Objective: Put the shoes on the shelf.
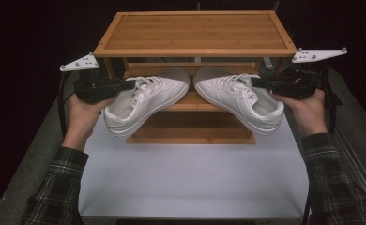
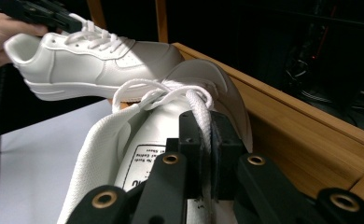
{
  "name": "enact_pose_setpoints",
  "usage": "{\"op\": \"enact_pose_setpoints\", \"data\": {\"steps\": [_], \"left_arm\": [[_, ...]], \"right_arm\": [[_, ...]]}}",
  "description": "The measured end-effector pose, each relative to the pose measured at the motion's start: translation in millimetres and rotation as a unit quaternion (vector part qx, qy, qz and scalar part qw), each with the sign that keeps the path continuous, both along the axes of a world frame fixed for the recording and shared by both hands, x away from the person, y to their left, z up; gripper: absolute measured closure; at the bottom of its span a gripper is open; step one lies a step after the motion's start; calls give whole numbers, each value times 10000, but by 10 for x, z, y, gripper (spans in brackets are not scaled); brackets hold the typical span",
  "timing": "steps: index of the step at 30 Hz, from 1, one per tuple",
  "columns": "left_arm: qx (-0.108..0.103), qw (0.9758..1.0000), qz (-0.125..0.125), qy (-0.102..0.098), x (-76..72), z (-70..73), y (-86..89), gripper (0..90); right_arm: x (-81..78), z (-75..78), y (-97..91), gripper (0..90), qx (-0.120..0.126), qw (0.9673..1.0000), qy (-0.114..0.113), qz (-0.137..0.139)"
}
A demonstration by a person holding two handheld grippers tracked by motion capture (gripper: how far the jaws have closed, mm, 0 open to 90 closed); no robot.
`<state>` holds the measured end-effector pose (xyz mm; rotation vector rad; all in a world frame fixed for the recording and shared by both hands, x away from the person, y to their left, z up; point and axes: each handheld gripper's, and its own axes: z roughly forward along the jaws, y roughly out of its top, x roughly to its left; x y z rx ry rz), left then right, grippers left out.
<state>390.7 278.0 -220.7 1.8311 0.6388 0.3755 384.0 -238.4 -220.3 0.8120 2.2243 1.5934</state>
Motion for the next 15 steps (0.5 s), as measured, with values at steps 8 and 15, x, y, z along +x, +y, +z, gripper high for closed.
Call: {"op": "enact_pose_setpoints", "data": {"steps": [8,15], "left_arm": [[127,9998,174,30,62,27,-84,844],[241,9993,264,112,94,43,-93,800]], "right_arm": [[63,28,55,844,-100,9997,43,-200],[75,40,60,784,-201,9993,99,-295]]}}
